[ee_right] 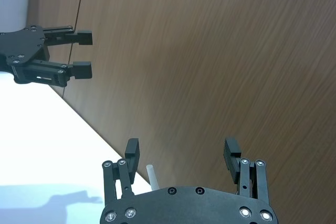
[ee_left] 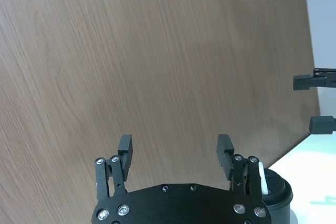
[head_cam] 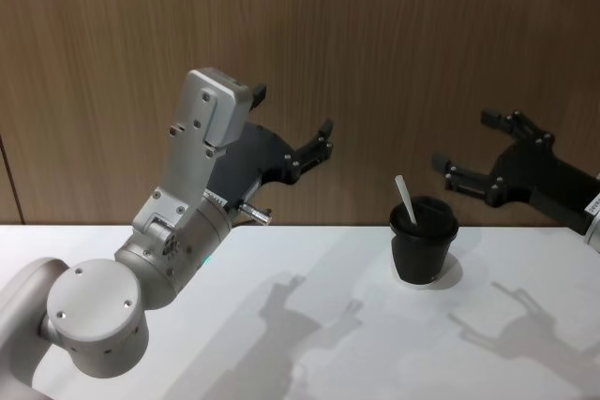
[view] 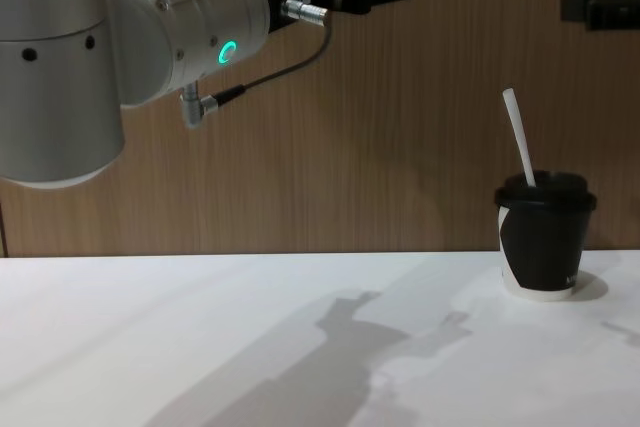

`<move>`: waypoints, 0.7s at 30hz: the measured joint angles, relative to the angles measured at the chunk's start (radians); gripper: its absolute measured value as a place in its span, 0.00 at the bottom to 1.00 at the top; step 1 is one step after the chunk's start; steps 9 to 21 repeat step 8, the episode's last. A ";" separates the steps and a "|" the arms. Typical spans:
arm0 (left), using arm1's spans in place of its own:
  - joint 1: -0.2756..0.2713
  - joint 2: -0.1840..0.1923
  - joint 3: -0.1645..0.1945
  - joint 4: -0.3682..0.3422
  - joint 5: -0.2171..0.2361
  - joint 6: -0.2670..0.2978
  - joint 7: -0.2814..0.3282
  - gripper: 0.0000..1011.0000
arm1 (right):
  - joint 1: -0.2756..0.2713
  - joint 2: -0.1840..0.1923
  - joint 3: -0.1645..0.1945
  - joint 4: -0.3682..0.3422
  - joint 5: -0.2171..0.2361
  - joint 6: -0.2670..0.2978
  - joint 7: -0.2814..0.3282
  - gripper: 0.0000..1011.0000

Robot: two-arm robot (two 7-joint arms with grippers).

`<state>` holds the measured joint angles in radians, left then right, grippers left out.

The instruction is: Pick up the straw with one hand, pass it to the other hand, and insert it into the cup.

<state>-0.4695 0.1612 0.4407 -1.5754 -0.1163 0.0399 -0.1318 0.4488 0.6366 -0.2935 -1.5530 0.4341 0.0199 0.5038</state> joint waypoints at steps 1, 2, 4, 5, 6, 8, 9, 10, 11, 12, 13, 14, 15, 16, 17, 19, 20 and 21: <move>0.000 0.000 0.000 0.000 0.000 0.000 0.000 0.99 | 0.000 0.000 0.000 0.000 0.000 0.000 0.000 0.99; 0.000 0.000 0.000 0.000 0.000 0.000 0.000 0.99 | 0.000 0.000 0.000 0.000 0.000 0.000 0.000 0.99; 0.000 0.000 0.000 0.000 0.000 0.000 0.001 0.99 | 0.000 0.000 0.000 0.000 0.000 0.000 0.000 0.99; 0.000 -0.001 0.000 0.000 0.001 0.000 0.001 0.99 | 0.000 0.000 0.000 0.000 0.000 0.000 0.000 0.99; 0.000 -0.001 0.000 0.000 0.001 0.000 0.001 0.99 | -0.001 0.000 0.000 0.000 0.000 0.000 0.000 0.99; 0.000 -0.001 0.000 0.000 0.001 0.000 0.001 0.99 | -0.001 0.000 0.000 0.000 0.000 -0.001 0.000 0.99; 0.000 -0.001 0.000 0.000 0.001 0.000 0.001 0.99 | -0.001 0.000 0.000 0.000 0.000 -0.001 0.000 0.99; 0.000 -0.001 0.000 0.000 0.001 0.000 0.001 0.99 | -0.001 0.000 0.000 0.000 0.000 -0.001 0.000 0.99; 0.000 -0.001 0.000 0.000 0.001 0.000 0.001 0.99 | -0.001 0.000 0.000 0.000 0.000 -0.001 0.000 0.99; 0.000 -0.001 0.000 0.000 0.001 0.000 0.001 0.99 | -0.001 0.000 0.000 0.000 0.000 -0.001 0.000 0.99; 0.000 -0.001 0.000 0.000 0.001 0.000 0.001 0.99 | -0.001 0.000 0.000 0.000 0.000 -0.001 0.000 0.99; 0.000 -0.001 0.000 0.000 0.001 0.000 0.001 0.99 | -0.001 0.000 0.000 0.000 0.000 -0.001 0.000 0.99; 0.000 -0.001 0.000 0.000 0.001 0.000 0.001 0.99 | -0.001 0.000 0.000 0.000 0.000 -0.001 0.000 0.99; 0.000 -0.001 0.000 0.000 0.001 0.000 0.001 0.99 | -0.001 0.000 0.000 0.000 0.000 -0.001 0.000 0.99; 0.000 -0.001 0.000 0.000 0.001 0.000 0.001 0.99 | -0.001 0.000 0.000 0.000 0.000 -0.001 0.000 0.99; 0.000 -0.001 0.000 0.000 0.001 0.000 0.001 0.99 | -0.001 0.000 0.000 0.000 0.000 -0.001 0.000 0.99; 0.000 -0.001 0.000 0.000 0.001 0.000 0.001 0.99 | -0.001 0.000 0.000 0.000 0.000 -0.001 0.000 0.99; 0.000 -0.001 0.000 0.000 0.001 0.000 0.001 0.99 | -0.001 0.000 0.000 0.000 0.000 -0.001 0.000 0.99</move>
